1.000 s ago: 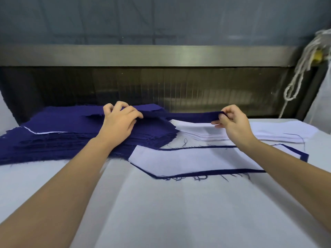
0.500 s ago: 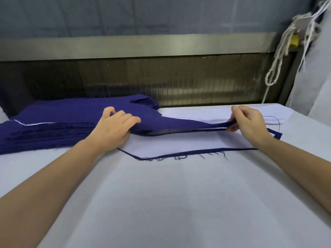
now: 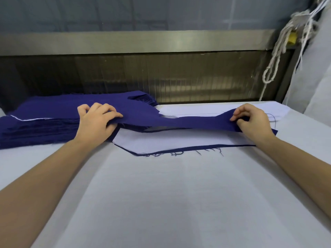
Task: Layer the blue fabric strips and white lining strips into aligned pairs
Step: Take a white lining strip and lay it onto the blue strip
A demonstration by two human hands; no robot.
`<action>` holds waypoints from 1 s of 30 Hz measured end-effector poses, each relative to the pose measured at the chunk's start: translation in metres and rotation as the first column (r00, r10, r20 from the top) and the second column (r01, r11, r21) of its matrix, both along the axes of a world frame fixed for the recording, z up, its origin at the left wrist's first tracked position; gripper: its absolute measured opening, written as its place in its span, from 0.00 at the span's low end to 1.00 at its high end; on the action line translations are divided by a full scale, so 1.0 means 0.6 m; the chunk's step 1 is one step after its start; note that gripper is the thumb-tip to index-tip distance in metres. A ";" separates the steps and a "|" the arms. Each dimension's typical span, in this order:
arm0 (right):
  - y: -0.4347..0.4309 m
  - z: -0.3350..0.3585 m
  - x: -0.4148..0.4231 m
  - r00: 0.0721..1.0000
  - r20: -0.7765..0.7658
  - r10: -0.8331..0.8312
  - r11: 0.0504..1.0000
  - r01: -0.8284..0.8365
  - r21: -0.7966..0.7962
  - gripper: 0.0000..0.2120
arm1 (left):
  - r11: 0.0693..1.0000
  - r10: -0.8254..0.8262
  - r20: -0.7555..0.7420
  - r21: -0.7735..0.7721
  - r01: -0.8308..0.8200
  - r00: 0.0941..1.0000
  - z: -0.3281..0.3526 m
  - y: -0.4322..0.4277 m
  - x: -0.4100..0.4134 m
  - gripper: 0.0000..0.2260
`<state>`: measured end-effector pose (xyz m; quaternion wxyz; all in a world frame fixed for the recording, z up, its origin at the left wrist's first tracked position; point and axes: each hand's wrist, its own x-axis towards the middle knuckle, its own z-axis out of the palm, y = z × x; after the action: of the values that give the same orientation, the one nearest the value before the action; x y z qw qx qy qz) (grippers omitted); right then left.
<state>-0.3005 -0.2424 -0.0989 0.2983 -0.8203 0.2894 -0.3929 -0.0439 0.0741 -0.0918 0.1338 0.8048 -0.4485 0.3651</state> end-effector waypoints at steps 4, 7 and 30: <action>-0.012 0.010 -0.016 0.991 -0.112 -0.070 0.994 0.060 -0.091 0.14 | 0.988 -0.153 0.058 0.008 0.153 0.987 0.002 -0.003 -0.009 0.12; -0.024 0.016 -0.025 0.970 -0.208 -0.124 0.985 0.095 -0.142 0.16 | 0.962 -0.274 0.061 0.028 0.272 0.960 0.003 -0.009 -0.017 0.15; -0.042 0.010 -0.035 0.845 -0.488 -0.220 0.970 0.138 -0.199 0.07 | 0.992 -0.091 -0.345 -0.110 0.056 0.934 -0.004 -0.015 -0.014 0.14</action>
<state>-0.3215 -0.2674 -0.0930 0.1084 -0.8847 0.4011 -0.2115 -0.0523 0.0651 -0.0944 0.2644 0.8318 -0.4290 0.2328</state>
